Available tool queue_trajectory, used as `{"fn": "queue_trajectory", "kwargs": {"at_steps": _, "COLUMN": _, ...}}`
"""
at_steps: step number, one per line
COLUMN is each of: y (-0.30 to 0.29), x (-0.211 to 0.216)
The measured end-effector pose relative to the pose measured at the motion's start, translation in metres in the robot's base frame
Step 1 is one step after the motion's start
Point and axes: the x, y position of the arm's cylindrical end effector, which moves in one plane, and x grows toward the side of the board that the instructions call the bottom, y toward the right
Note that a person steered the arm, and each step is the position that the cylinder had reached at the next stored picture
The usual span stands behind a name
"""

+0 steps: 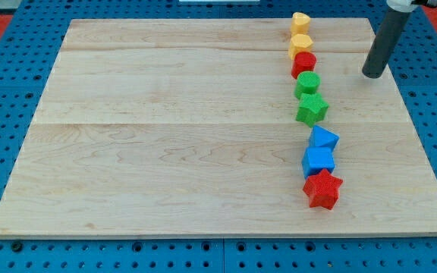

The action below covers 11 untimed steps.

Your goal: Push the green circle towards top left

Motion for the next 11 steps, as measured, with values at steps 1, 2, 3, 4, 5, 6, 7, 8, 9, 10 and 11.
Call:
{"fn": "queue_trajectory", "kwargs": {"at_steps": 1, "y": 0.000, "x": -0.002}}
{"fn": "queue_trajectory", "kwargs": {"at_steps": 2, "y": 0.000, "x": -0.001}}
{"fn": "queue_trajectory", "kwargs": {"at_steps": 3, "y": -0.010, "x": -0.003}}
{"fn": "queue_trajectory", "kwargs": {"at_steps": 4, "y": -0.029, "x": 0.012}}
{"fn": "queue_trajectory", "kwargs": {"at_steps": 5, "y": -0.092, "x": 0.034}}
{"fn": "queue_trajectory", "kwargs": {"at_steps": 6, "y": -0.191, "x": 0.041}}
{"fn": "queue_trajectory", "kwargs": {"at_steps": 7, "y": -0.275, "x": 0.033}}
{"fn": "queue_trajectory", "kwargs": {"at_steps": 8, "y": -0.280, "x": 0.003}}
{"fn": "queue_trajectory", "kwargs": {"at_steps": 9, "y": -0.223, "x": -0.016}}
{"fn": "queue_trajectory", "kwargs": {"at_steps": 10, "y": -0.285, "x": -0.033}}
{"fn": "queue_trajectory", "kwargs": {"at_steps": 11, "y": -0.376, "x": -0.032}}
